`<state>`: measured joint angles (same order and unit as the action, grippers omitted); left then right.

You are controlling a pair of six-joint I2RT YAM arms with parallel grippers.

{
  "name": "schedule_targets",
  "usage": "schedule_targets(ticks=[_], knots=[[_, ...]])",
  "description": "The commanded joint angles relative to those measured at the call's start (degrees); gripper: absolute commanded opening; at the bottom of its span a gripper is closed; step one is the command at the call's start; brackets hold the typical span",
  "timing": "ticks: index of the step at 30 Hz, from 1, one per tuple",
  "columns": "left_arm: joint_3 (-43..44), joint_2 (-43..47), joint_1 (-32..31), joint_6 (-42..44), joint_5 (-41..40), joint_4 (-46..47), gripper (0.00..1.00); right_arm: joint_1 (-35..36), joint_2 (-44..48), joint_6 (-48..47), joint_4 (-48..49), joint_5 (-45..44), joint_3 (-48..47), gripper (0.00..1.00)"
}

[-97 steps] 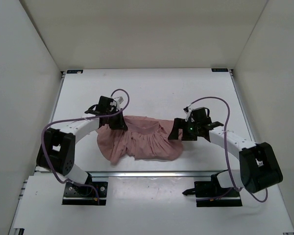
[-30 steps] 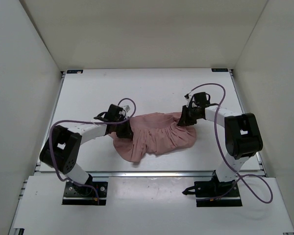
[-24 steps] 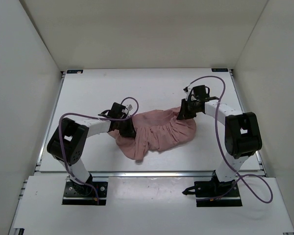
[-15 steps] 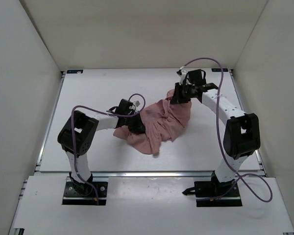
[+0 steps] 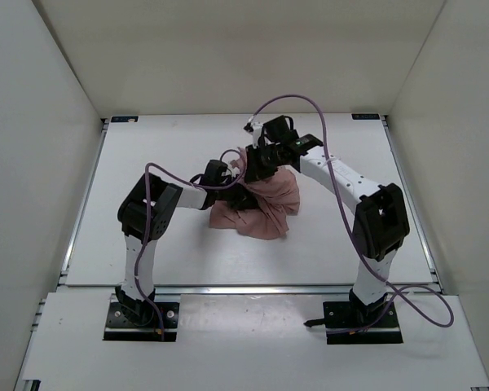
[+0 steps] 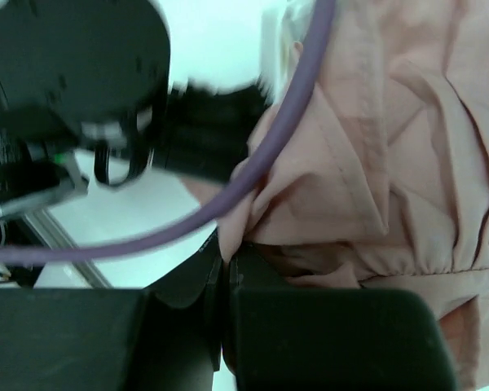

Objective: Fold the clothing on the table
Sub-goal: Fold the skirt

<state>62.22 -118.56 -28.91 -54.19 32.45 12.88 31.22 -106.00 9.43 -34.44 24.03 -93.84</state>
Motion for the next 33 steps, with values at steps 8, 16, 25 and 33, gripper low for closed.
schedule_targets(ticks=[8,16,25,33], knots=[[-1.48,-2.11,5.18,-9.17,7.54,15.14,0.00,2.09,3.24,1.47,-1.33,4.08,8.23,0.01],[-3.06,-2.29,7.10,-12.69,12.20,20.77,0.00,4.62,3.53,0.50,1.58,12.00,13.61,0.00],[-11.41,6.75,14.48,-9.71,13.00,19.64,0.00,6.13,-3.16,-5.65,-8.01,8.93,10.35,0.25],[-11.16,15.11,18.00,-3.04,11.94,10.68,0.00,2.45,4.73,-1.37,-4.42,14.54,5.00,0.81]])
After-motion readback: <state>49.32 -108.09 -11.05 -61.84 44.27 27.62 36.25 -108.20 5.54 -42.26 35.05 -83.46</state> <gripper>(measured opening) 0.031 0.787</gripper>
